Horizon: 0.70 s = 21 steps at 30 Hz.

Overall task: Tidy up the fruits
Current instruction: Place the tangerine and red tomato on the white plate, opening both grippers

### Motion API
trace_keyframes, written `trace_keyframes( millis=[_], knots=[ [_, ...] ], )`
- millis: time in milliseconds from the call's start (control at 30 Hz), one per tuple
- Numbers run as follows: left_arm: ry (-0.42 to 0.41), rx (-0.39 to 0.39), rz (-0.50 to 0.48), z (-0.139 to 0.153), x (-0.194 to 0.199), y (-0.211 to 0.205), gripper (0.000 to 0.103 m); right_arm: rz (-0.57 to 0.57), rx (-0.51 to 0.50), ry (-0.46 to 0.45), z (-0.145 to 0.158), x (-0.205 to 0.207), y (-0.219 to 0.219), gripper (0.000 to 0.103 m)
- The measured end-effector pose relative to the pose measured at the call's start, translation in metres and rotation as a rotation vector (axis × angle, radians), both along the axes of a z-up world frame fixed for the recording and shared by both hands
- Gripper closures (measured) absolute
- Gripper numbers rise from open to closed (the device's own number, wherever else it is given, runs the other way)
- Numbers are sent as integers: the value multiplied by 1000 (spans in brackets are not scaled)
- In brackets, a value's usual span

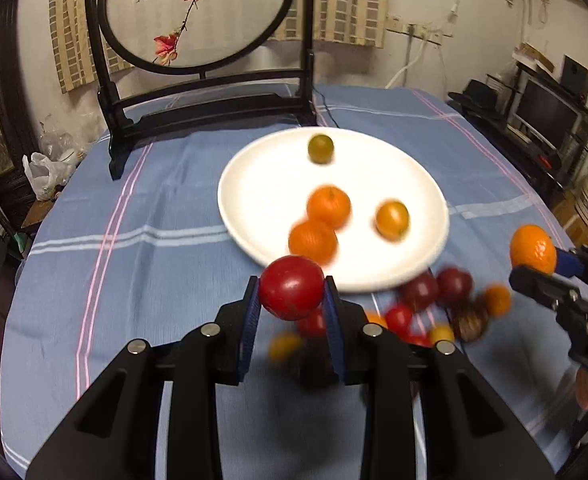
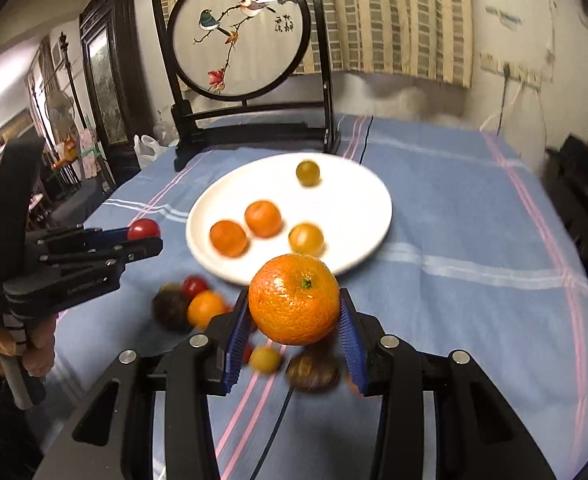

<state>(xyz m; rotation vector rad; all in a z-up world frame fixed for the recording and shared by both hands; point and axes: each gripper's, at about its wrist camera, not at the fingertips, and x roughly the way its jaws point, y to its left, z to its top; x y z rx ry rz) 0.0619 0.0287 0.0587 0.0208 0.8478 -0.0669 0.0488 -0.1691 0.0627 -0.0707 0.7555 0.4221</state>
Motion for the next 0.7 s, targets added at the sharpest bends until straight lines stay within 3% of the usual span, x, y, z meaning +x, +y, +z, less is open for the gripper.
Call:
trace_keyframes(
  millis=[300,500,533,567,600,633,700],
  knots=[
    [77,-40,70,-18,93,8,73,-34,-38,77,-23,86,20,60],
    [112,-37,100,-35,120,12,72,-79,-25,131,-44,124,23,60],
    [107,-46,108,-35,120,13,59,-101,-25,133,-46,126,22,59],
    [95,-45,136,-34,120,16,47,-127,-31,139,-48,130,20,49],
    [84,-35,158,-34,118,18,23,-136,-31,140,-49,132,20,45],
    [61,-17,186,-31,115,19,18,-135,-19,134,-47,131,18,44],
    [37,-14,177,-24,107,19,18,-120,-8,122,-42,124,17,44]
  ],
)
